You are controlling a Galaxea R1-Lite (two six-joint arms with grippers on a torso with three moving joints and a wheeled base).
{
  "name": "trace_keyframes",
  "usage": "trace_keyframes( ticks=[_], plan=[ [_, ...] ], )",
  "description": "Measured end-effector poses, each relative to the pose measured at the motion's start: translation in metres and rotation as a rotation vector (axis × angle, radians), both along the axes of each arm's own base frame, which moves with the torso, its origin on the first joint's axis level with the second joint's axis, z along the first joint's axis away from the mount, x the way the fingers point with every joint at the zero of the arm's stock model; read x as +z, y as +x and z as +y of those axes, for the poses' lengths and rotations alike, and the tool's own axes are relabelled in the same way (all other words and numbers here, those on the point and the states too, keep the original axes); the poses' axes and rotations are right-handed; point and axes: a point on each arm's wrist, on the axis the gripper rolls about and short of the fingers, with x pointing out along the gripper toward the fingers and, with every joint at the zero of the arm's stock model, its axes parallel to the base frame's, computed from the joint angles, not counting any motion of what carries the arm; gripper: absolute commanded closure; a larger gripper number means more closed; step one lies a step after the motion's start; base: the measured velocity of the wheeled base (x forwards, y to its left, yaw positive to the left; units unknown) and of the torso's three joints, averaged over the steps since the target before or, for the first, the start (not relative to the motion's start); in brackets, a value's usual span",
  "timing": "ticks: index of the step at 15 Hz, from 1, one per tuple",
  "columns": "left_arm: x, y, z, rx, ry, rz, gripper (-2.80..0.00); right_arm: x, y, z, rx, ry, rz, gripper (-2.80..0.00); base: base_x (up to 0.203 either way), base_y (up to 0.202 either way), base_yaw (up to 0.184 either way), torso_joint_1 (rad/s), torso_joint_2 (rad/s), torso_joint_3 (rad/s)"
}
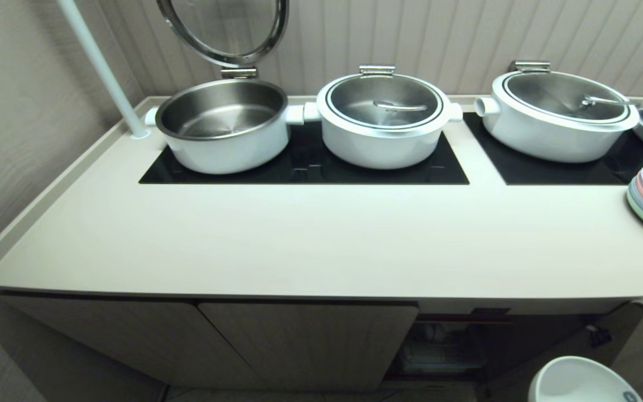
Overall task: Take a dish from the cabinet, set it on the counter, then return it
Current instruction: Put it back into the cabinet
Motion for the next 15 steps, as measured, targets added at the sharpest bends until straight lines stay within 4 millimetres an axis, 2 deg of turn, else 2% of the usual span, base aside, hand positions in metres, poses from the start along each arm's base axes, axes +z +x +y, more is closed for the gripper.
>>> trace_keyframes(
  ticks=[15],
  plan=[
    [0.0000, 0.0000, 0.0000, -0.001, 0.000, 0.000, 0.00, -0.0010, -0.0035, -0.0003, 0.005, -0.004, 0.026, 0.00, 0.000, 0.000, 0.000, -0.149, 0.31, 0.163]
  ],
)
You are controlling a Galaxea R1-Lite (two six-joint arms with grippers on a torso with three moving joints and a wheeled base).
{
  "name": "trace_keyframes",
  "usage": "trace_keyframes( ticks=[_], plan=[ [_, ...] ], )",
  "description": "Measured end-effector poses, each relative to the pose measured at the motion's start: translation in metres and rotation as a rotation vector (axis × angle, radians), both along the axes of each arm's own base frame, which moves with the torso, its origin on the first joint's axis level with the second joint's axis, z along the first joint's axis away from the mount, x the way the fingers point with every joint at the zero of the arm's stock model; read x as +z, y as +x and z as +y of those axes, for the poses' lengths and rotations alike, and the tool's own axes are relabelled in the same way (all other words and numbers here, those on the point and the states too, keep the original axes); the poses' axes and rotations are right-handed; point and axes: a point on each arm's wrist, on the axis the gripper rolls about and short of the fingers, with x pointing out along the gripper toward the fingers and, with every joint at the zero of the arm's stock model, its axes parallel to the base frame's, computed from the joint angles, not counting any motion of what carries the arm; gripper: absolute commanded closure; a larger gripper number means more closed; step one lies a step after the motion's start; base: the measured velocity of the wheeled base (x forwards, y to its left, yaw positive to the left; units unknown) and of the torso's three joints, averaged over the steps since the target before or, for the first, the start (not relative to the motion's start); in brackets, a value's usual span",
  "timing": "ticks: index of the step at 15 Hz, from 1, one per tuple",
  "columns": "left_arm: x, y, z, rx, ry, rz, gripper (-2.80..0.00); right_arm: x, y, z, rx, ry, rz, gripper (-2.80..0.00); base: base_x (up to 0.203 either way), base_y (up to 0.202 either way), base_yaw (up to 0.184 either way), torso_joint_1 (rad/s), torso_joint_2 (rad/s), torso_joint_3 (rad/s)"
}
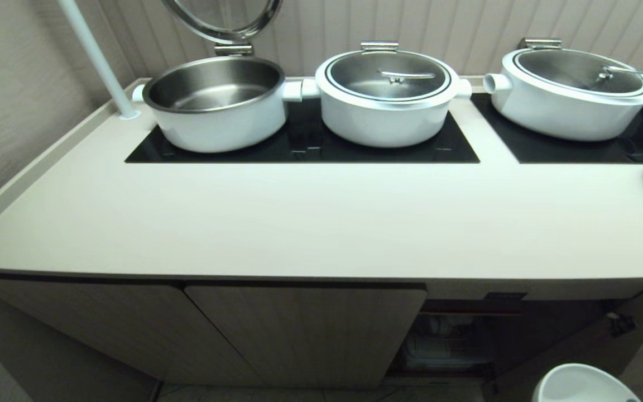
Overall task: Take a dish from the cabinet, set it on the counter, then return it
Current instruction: Put it back into the cabinet
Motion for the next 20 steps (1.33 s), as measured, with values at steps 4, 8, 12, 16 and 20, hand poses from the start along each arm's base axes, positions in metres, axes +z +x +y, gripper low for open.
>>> trace_keyframes(
  ticks=[4, 8, 12, 16, 20],
  plan=[
    [0.0000, 0.0000, 0.0000, 0.000, 0.000, 0.000, 0.00, -0.0010, -0.0016, -0.0004, 0.001, 0.001, 0.001, 0.00, 0.000, 0.000, 0.000, -0.163, 0.35, 0.181],
    [0.0000, 0.0000, 0.0000, 0.000, 0.000, 0.000, 0.00, -0.0025, -0.0030, -0.0007, 0.003, 0.000, 0.006, 0.00, 0.000, 0.000, 0.000, -0.178, 0.39, 0.201],
    [0.0000, 0.0000, 0.0000, 0.000, 0.000, 0.000, 0.00, -0.0039, -0.0038, -0.0009, 0.003, -0.001, 0.010, 0.00, 0.000, 0.000, 0.000, -0.241, 0.53, 0.285],
    [0.0000, 0.0000, 0.0000, 0.000, 0.000, 0.000, 0.00, -0.0037, -0.0035, -0.0008, 0.002, -0.002, 0.010, 0.00, 0.000, 0.000, 0.000, -0.246, 0.53, 0.290],
    [0.0000, 0.0000, 0.0000, 0.000, 0.000, 0.000, 0.00, -0.0038, -0.0037, -0.0009, 0.002, -0.004, 0.015, 0.00, 0.000, 0.000, 0.000, -0.224, 0.52, 0.285]
  ],
)
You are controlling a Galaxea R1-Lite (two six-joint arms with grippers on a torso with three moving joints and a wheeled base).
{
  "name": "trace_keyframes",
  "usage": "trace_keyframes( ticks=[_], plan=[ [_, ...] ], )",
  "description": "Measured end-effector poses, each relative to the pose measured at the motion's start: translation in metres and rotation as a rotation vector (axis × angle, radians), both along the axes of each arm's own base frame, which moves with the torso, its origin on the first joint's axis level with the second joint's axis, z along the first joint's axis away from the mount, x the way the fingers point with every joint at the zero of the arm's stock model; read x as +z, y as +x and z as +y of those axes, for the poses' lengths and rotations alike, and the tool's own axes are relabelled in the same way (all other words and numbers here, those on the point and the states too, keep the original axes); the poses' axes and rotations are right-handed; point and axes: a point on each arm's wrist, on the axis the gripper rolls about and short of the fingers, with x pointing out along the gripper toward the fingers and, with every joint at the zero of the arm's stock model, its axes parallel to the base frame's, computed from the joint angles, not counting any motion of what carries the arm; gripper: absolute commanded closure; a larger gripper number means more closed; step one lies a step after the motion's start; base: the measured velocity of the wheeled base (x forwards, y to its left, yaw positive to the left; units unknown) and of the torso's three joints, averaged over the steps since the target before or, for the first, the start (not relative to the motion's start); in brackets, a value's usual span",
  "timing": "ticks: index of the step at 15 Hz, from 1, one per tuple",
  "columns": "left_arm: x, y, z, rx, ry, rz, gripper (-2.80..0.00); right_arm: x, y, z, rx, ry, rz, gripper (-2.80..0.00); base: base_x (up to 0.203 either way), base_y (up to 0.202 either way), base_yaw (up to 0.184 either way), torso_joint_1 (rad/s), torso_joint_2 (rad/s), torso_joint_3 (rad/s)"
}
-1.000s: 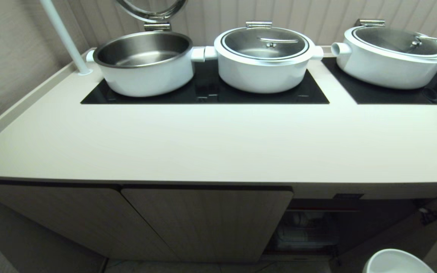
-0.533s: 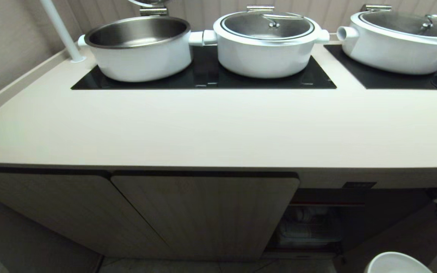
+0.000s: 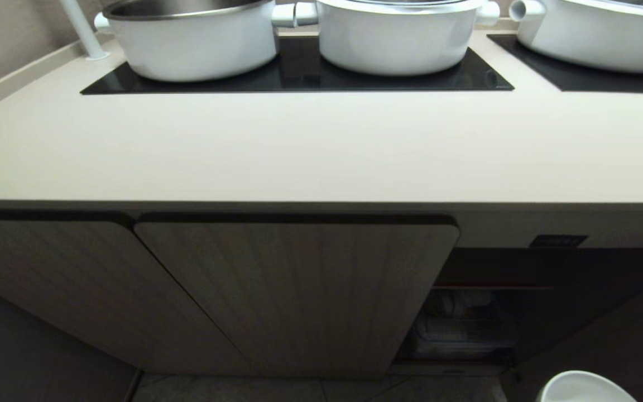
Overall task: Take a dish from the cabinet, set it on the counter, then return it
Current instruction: Put it back into the cabinet
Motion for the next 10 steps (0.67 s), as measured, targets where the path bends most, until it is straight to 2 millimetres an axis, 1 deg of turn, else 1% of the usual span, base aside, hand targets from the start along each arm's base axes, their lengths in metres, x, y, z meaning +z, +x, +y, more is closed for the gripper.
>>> trace_keyframes(
  ticks=[10],
  plan=[
    [0.0000, 0.0000, 0.0000, 0.000, 0.000, 0.000, 0.00, 0.0002, 0.0012, 0.0002, -0.003, -0.002, 0.005, 0.00, 0.000, 0.000, 0.000, -0.194, 0.48, 0.287]
  ],
)
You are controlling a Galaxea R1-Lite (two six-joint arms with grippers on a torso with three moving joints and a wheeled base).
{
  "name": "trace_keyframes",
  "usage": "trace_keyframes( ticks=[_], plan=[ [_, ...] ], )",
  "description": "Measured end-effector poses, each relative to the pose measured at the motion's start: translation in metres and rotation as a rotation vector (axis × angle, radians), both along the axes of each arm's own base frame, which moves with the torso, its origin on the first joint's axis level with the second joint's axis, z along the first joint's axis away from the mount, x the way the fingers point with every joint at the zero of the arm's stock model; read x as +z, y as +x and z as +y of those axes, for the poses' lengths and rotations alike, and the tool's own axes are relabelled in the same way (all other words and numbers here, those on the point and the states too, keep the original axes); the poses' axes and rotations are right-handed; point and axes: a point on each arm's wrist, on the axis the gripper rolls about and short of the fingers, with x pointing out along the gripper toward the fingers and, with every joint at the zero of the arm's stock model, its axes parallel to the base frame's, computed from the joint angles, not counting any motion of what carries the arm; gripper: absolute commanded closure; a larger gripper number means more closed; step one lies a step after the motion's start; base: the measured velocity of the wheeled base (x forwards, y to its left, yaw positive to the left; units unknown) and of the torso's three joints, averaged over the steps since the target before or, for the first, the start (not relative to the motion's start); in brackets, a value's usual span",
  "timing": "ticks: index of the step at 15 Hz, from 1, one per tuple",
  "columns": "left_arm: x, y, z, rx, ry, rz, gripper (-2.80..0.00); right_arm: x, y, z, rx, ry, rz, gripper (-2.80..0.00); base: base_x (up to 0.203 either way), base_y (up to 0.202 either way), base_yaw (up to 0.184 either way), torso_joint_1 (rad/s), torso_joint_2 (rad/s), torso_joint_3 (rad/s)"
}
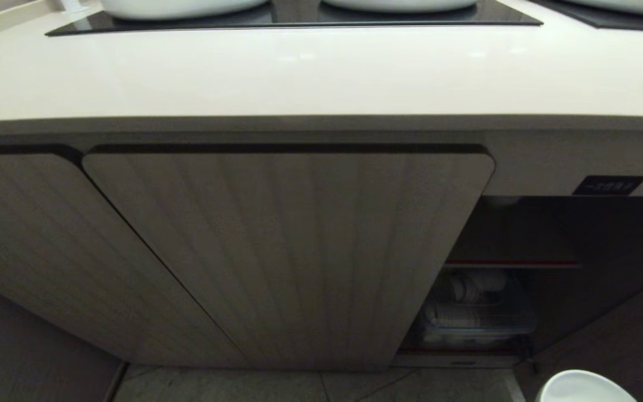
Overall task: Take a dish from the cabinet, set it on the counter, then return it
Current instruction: Put it back into the cabinet
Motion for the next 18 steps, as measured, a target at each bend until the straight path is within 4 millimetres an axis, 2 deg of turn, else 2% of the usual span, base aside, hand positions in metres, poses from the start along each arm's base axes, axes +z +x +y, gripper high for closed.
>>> trace_keyframes(
  ticks=[8, 18],
  plan=[
    [-0.0001, 0.0000, 0.0000, 0.000, 0.000, 0.001, 0.00, -0.0015, -0.0005, -0.0002, -0.001, -0.002, 0.007, 0.00, 0.000, 0.000, 0.000, -0.133, 0.42, 0.288],
    [0.0000, 0.0000, 0.0000, 0.000, 0.000, 0.000, 0.00, -0.0022, -0.0018, -0.0005, -0.006, -0.004, 0.020, 0.00, 0.000, 0.000, 0.000, -0.007, 0.03, 0.023]
  ],
)
